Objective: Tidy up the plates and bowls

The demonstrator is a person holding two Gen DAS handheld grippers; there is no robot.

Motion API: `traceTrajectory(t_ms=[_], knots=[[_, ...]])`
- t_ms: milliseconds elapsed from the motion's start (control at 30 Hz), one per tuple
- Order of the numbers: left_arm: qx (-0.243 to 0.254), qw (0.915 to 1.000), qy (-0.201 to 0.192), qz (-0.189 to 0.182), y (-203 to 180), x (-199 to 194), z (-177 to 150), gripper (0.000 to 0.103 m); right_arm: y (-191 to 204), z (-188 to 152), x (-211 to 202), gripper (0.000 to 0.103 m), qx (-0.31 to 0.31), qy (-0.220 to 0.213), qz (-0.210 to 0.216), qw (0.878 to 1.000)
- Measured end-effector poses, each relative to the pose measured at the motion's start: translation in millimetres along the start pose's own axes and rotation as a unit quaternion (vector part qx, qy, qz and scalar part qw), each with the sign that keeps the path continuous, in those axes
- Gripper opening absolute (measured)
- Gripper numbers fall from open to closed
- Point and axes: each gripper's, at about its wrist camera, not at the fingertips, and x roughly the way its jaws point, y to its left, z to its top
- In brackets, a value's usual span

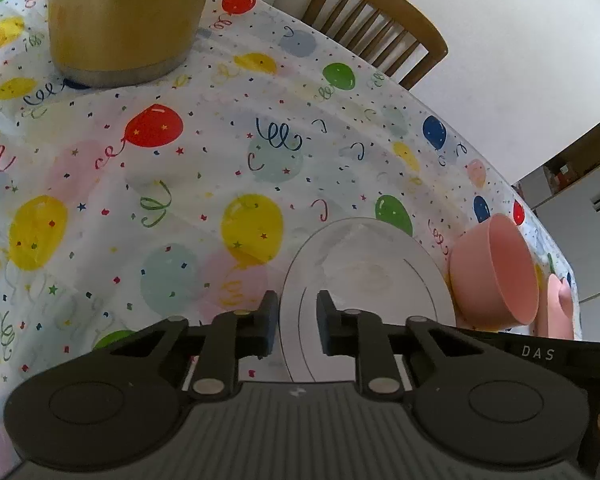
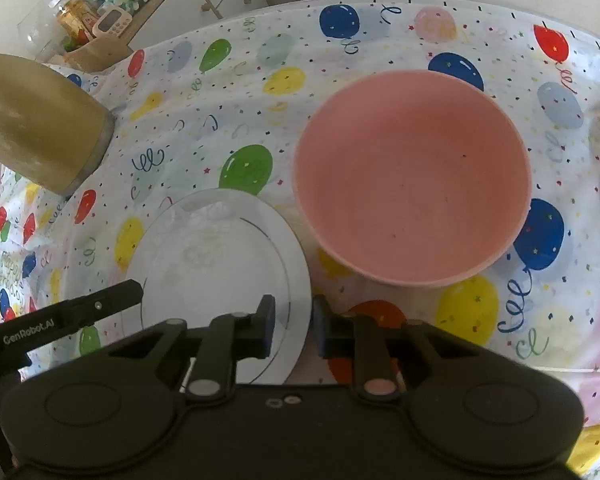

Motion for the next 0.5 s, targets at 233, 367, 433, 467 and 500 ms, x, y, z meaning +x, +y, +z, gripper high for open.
traceTrajectory(t_ms=[233, 367, 433, 467, 500], knots=[[0.0, 1.0, -0.005, -0.003, 1.5, -0.6, -2.4, 0.018, 4.4, -2.0, -0.8, 0.014, -0.016, -0.006, -0.014, 1.0], [-0.003, 1.0, -0.006, -0.004, 5.0, -4.8, -5.1, 0.018, 5.1, -3.5, -2.2, 0.013, -0.018, -0.011, -0.01, 1.0], [-0.005, 0.9999, -0.009, -0.004, 6.7, -8.4, -7.0, 0.018, 7.2, -4.3, -4.2, 0.012, -0.022, -0.015, -0.008, 1.0], [-0.006, 0.9999, -0.011, -0.003, 7.3, -11.1, -8.1, 0.018, 9.5, -5.1, -5.6, 0.012, -0.027, -0.017, -0.008, 0.999], [-0.007, 0.9999, -0.012, -0.003, 7.7, -13.4, -9.0, 0.018, 12.0, -6.0, -6.9, 0.012, -0.032, -0.019, -0.008, 0.999]])
